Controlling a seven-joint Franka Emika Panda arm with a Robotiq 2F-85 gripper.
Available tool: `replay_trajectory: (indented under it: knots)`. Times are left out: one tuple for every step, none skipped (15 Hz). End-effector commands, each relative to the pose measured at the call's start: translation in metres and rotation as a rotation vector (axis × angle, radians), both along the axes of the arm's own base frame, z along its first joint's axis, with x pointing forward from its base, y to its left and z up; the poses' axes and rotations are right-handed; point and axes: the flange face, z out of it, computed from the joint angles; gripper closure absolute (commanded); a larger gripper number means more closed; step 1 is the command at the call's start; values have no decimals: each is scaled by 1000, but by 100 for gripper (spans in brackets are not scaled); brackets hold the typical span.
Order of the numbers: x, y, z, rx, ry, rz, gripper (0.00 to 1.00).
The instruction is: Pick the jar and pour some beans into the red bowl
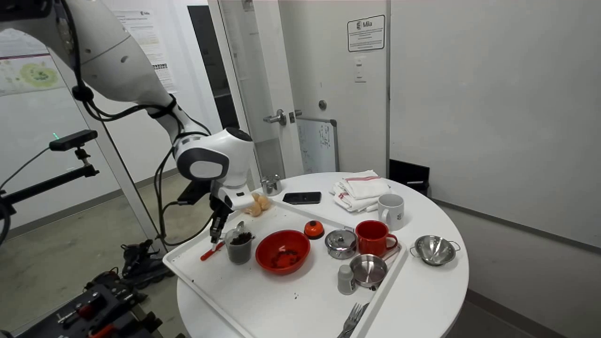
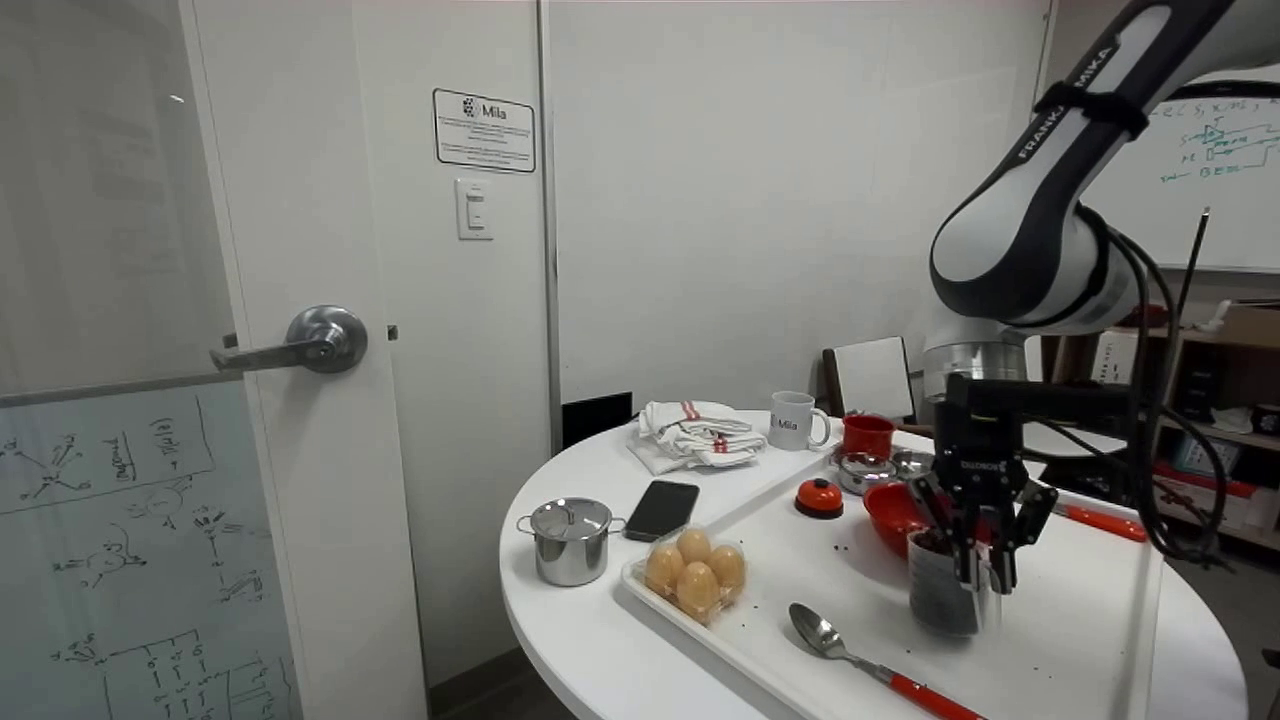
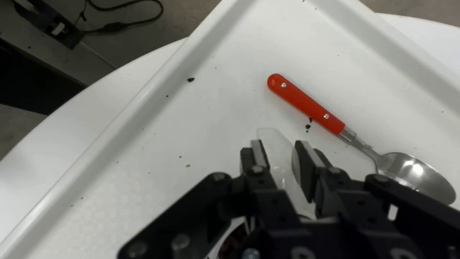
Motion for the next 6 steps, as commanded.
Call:
replay_trajectory:
  knots:
    - [-10,2,-20,-49,-7,16,92]
    - [-12,2,-22,-47,-3,14,75]
    - [-14,3,-22,-38,4,19,49]
    - [-15,4,-21,-20,13,27,49]
    - [-17,4,-20,-13,22,32,42]
    - [-19,5,-19,4,36,35,35]
